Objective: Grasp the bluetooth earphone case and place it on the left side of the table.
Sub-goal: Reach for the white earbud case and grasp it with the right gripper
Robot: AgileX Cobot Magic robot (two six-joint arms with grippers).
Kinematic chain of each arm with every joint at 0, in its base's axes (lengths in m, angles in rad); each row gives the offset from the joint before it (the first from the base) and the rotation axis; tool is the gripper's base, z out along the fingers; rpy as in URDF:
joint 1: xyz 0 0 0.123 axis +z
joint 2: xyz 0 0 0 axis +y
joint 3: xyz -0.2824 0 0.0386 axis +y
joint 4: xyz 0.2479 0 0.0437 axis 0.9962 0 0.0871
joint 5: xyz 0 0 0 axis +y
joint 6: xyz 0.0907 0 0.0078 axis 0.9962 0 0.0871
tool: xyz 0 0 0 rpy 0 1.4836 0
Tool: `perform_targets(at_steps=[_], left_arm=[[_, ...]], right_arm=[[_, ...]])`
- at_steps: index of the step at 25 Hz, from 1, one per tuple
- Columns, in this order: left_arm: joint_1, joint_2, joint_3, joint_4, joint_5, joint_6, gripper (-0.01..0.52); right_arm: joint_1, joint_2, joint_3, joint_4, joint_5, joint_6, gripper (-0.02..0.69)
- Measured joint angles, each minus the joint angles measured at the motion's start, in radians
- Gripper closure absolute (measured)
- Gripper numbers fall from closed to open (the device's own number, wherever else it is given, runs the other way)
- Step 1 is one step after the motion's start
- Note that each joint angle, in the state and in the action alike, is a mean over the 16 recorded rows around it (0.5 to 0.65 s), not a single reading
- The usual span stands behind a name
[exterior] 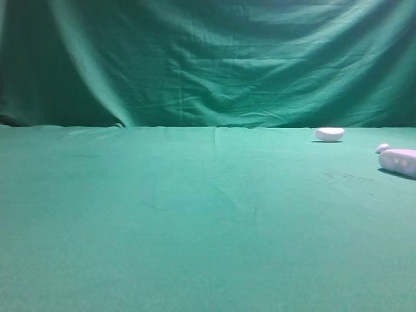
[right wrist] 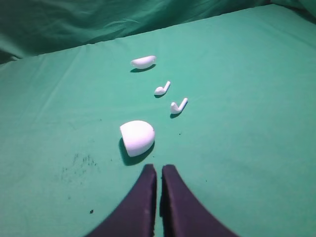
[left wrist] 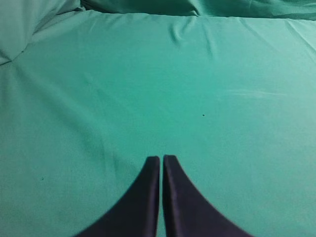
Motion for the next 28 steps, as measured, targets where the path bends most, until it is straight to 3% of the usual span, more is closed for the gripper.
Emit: perform_targets(at_steps=[14, 23, 28], left_arm=[[0.0, 0.0, 0.0, 0.0, 0.0, 0.0, 0.514], [0.0, 0.0, 0.0, 0.0, 0.0, 0.0, 0.514], [0.0, 0.0, 0.0, 0.0, 0.0, 0.0, 0.514]], right_arm=[[0.0, 0.0, 0.0, -0.004, -0.012, 0.007, 0.665], [0.0, 0.0, -0.001, -0.021, -0.229, 0.049, 0.665], [0.0, 0.026, -0.048, -0.025, -0.276, 0.063, 0.665]])
